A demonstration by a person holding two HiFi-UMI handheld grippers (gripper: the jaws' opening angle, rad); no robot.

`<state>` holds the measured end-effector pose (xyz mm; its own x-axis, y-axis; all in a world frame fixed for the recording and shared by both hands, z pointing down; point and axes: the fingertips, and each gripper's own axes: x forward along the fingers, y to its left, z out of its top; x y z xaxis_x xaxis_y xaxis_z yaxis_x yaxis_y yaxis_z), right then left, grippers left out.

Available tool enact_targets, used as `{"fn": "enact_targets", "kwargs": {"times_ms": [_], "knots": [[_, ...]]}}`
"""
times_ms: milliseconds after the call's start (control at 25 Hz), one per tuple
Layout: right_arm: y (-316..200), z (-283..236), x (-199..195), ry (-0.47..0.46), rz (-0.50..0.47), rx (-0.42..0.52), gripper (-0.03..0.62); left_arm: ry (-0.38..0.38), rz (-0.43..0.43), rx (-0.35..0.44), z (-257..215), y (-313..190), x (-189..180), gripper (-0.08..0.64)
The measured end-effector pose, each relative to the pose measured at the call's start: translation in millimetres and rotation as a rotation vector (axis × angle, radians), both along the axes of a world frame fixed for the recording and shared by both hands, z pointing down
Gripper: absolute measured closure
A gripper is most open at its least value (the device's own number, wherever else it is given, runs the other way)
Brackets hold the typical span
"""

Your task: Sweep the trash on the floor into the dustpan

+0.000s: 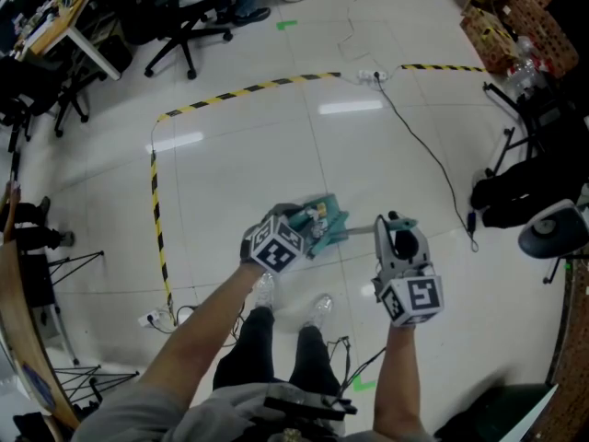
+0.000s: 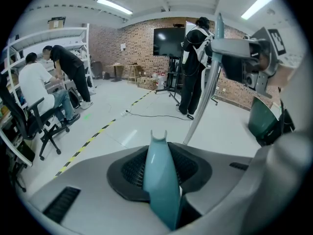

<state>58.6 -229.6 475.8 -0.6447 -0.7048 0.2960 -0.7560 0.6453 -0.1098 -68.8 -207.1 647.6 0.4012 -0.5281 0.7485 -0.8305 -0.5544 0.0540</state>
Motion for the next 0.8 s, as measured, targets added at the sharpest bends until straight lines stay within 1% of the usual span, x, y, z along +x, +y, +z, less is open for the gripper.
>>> {"fn": "enact_targets", "kwargs": {"times_ms": [80, 160, 200, 280, 320, 440, 600, 720, 800], "knots": [[-0.2, 0.0, -3.4, 0.015, 0.008, 0.004, 0.492, 0.014, 0.001, -0.02, 0.7, 0.3, -2.1, 0.444], [0.8, -1.2, -7.6, 0.033, 0.023, 0.011, 0.492, 0.048, 0.008, -0.046, 1.8, 2.4, -3.3, 0.439], [1.6, -2.3, -9.0, 0.042, 0.035, 0.011, 0.492, 0.076, 0.02, -0.059, 1.8, 3.9, -2.2, 0.423], [4.2, -6.3, -8.8, 0.057, 0.063, 0.016, 0.492, 0.121, 0.055, -0.079, -0.2, 8.2, 1.6, 0.335], [6.1, -9.8, -7.6, 0.063, 0.08, 0.02, 0.492, 0.132, 0.074, -0.085, -2.8, 10.7, 2.9, 0.314], [10.0, -22.3, -6.1, 0.073, 0.127, 0.036, 0.492, 0.149, 0.113, -0.075, -17.2, 13.0, -1.9, 0.305], [19.9, -36.7, -6.0, 0.054, 0.156, 0.069, 0.492, 0.186, 0.139, -0.016, -44.0, 16.4, -13.9, 0.305], [26.5, -46.5, -2.6, 0.046, 0.166, 0.101, 0.492, 0.217, 0.177, 0.089, -72.7, 20.0, -19.1, 0.308], [32.0, -53.8, -7.2, 0.031, 0.17, 0.117, 0.492, 0.232, 0.185, 0.177, -93.6, 16.9, -32.1, 0.356]]}}
